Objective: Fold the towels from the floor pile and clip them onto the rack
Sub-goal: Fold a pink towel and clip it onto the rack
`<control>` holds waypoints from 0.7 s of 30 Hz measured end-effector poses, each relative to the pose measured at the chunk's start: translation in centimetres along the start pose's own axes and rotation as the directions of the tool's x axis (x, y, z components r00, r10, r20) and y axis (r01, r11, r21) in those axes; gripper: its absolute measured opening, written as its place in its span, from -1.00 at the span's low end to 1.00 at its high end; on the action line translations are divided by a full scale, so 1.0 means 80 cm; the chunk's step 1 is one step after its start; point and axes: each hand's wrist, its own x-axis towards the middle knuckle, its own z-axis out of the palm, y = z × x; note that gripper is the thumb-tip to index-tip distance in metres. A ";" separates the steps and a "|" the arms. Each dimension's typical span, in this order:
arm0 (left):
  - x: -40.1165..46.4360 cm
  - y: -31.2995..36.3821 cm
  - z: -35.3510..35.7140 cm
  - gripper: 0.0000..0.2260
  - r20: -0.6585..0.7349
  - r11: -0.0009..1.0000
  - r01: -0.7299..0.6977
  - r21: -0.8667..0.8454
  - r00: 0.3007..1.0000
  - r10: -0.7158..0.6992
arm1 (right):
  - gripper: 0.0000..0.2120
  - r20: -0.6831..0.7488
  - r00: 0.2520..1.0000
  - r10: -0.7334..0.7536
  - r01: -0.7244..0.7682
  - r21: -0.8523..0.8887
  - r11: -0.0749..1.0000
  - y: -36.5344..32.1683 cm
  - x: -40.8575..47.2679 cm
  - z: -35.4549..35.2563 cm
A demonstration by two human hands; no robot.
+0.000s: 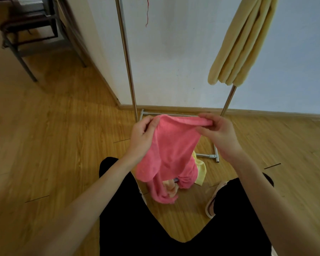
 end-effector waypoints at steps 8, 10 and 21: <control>0.010 0.017 -0.014 -0.77 0.017 0.964 0.212 -0.161 0.977 -0.212 | -0.75 0.148 0.969 -0.196 0.242 -0.451 0.859 0.036 -0.020 0.020; 0.012 0.020 -0.016 -0.74 0.019 0.956 0.237 -0.175 0.971 -0.237 | -0.69 0.192 0.960 -0.205 0.272 -0.449 0.851 0.041 -0.026 0.026; 0.022 0.033 -0.020 -0.88 -0.026 0.928 0.297 -0.227 0.950 -0.310 | -0.80 0.105 0.884 -0.455 0.441 -0.506 0.741 0.056 -0.046 0.047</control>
